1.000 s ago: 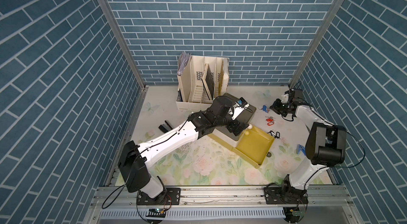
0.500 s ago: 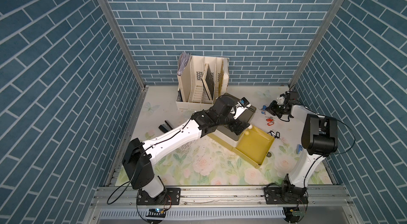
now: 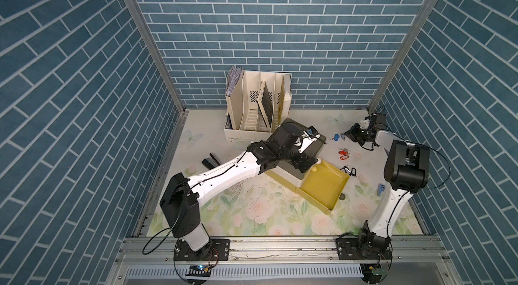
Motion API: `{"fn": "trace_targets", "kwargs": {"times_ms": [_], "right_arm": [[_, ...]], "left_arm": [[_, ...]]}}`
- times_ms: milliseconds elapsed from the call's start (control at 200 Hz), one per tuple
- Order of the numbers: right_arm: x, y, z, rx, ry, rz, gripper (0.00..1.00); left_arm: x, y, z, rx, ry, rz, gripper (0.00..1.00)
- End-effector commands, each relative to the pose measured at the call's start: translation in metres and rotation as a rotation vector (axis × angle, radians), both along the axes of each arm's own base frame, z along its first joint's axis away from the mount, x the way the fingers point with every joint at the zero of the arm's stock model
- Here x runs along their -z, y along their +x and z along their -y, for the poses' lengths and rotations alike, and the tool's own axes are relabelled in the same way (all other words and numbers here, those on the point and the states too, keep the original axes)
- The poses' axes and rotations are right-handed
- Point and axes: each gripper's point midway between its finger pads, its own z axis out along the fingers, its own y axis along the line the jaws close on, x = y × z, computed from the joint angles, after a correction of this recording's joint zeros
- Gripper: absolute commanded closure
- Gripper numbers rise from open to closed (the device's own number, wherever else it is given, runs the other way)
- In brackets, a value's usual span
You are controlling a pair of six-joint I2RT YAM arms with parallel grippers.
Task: Take the keys out of the drawer
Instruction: Place the key at the center of the board.
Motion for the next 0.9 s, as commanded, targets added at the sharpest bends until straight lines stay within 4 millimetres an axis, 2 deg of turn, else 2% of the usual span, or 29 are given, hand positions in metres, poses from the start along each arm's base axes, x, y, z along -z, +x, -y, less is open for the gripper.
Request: {"fn": "trace_targets", "kwargs": {"times_ms": [0, 170, 455, 895], "right_arm": [[0.001, 0.011, 0.0, 0.005, 0.023, 0.005, 1.0], [0.011, 0.016, -0.001, 0.006, 0.048, -0.008, 1.0], [0.021, 0.01, -0.005, -0.001, 0.067, -0.022, 1.0], [0.047, 0.001, -0.005, 0.007, 0.072, -0.068, 1.0]], "left_arm": [[-0.002, -0.003, 0.003, 0.017, 0.005, -0.002, 0.0], [0.001, -0.003, 0.002, 0.013, 0.013, -0.004, 0.0], [0.002, -0.003, 0.002, 0.012, 0.012, -0.009, 0.0], [0.006, -0.004, 0.0, 0.011, 0.018, -0.014, 0.0]]}}
